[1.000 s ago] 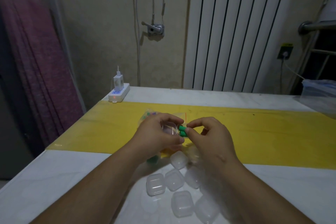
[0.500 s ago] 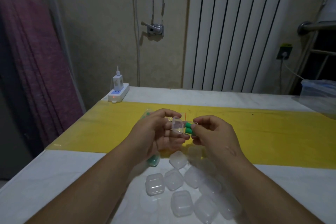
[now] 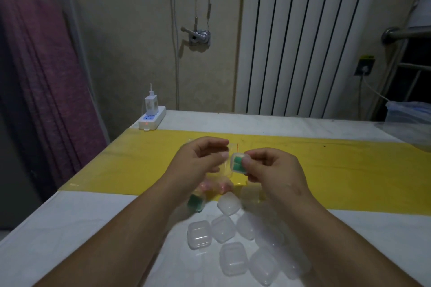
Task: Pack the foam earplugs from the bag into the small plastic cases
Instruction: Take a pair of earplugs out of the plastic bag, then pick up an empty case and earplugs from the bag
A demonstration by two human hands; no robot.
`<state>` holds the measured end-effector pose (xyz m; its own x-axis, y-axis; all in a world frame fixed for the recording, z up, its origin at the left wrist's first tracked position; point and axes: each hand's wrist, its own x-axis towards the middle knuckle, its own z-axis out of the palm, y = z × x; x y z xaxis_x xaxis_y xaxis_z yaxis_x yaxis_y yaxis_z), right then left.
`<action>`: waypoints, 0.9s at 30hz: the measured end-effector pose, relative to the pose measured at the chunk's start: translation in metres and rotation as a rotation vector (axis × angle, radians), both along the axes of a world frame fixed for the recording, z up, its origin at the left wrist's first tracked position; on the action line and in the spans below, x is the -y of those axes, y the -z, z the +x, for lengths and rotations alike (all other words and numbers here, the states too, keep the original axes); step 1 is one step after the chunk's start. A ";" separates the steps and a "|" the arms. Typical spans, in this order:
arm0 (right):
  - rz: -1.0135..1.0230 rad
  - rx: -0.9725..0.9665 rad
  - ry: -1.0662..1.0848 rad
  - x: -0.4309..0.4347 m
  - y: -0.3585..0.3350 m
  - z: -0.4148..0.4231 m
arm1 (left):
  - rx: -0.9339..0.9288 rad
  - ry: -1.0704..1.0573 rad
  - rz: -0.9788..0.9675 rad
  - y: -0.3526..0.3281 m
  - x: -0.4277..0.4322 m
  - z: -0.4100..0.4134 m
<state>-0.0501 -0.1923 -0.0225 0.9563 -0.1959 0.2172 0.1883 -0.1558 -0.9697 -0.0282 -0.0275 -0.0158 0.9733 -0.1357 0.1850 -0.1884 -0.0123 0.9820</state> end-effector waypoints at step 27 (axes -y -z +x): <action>-0.914 -0.012 0.031 -0.019 0.000 0.010 | -0.007 -0.392 0.107 0.015 -0.024 0.027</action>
